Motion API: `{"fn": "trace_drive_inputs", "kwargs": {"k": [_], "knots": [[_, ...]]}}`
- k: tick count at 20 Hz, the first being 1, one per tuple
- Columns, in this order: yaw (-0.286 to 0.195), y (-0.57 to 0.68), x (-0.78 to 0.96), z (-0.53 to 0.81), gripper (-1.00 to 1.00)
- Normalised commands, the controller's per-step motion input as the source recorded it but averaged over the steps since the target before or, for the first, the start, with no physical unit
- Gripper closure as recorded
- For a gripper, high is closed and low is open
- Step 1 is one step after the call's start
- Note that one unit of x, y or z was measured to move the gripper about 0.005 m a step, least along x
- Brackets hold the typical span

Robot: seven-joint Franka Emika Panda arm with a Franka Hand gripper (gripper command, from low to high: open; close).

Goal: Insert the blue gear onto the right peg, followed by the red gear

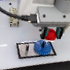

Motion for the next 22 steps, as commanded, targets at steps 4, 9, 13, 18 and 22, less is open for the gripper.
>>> {"fn": "trace_drive_inputs", "kwargs": {"k": [4,9,13,18,22], "knots": [[0.0,-0.16,0.33,-0.1,1.0],[0.0,-0.1,0.16,-0.12,1.0],[0.0,-0.03,0.09,-0.05,1.0],[0.0,0.0,-0.01,0.2,1.0],[0.0,0.0,0.01,0.28,1.0]]}}
